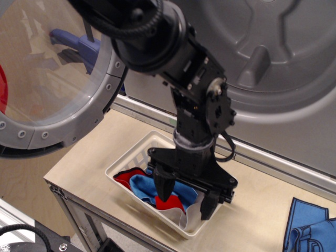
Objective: Put clothes in laundry machine
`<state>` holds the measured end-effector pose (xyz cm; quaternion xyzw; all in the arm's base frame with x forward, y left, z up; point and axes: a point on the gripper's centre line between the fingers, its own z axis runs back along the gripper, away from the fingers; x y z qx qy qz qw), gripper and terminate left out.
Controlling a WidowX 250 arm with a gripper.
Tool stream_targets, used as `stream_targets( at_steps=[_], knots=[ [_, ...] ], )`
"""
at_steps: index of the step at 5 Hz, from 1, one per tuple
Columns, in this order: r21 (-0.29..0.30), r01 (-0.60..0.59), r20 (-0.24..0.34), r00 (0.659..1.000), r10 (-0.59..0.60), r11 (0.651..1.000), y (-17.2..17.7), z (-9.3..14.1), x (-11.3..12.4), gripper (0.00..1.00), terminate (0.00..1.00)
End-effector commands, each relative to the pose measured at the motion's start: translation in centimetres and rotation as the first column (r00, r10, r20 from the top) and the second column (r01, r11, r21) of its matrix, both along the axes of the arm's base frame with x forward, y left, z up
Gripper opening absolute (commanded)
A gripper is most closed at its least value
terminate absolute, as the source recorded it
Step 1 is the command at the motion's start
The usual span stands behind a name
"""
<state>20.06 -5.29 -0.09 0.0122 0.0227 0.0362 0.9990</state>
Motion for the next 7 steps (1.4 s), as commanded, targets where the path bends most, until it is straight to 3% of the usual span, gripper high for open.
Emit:
stream_targets(
  at_steps=[1,3,5,7],
  knots=[
    [0.043,-0.034,0.054,0.998,0.032,0.998,1.9,0.0,1.1,1.0,0.0],
    [0.078,-0.075,0.081,0.994,0.069,0.994,4.7,-0.4,2.9,1.0,0.0],
    [0.08,-0.059,0.012,0.998,0.059,0.995,4.7,-2.7,3.4,1.0,0.0],
    [0.057,-0.059,-0.014,0.998,0.059,0.997,4.7,-4.1,4.5,1.0,0.0]
  ],
)
